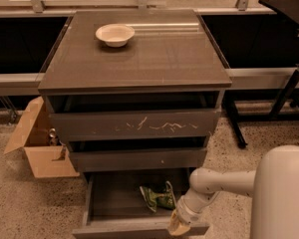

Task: Close bottom drawer

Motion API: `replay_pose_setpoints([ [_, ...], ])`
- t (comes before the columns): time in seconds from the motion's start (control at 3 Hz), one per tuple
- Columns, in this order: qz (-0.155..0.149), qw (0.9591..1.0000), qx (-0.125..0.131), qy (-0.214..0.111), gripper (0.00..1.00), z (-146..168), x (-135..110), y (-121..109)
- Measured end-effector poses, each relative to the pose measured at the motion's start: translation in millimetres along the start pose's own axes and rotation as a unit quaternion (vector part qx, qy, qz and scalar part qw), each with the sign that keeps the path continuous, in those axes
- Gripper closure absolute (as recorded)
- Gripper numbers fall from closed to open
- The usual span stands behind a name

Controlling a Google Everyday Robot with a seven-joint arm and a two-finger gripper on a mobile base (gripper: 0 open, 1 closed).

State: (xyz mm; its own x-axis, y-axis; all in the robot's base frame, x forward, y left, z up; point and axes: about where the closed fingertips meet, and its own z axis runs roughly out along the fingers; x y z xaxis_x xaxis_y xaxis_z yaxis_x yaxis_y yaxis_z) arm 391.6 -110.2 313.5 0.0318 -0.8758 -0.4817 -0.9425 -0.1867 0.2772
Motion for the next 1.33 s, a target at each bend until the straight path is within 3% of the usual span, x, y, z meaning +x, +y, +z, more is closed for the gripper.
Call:
replay_pose_setpoints([
  [0.33,-0.005,0.9997,-0.018,0.013,1.00,44,19,-3],
  [0.67,0.014,0.9992,-0.030,0.024,0.98,95,49,-11],
  [1.0,0.033,0.9988,-0.022,0.029,0.75,119,63,-17],
  [1.33,0.053,0.9981,0.012,0.029,0.44,121,79,-31],
])
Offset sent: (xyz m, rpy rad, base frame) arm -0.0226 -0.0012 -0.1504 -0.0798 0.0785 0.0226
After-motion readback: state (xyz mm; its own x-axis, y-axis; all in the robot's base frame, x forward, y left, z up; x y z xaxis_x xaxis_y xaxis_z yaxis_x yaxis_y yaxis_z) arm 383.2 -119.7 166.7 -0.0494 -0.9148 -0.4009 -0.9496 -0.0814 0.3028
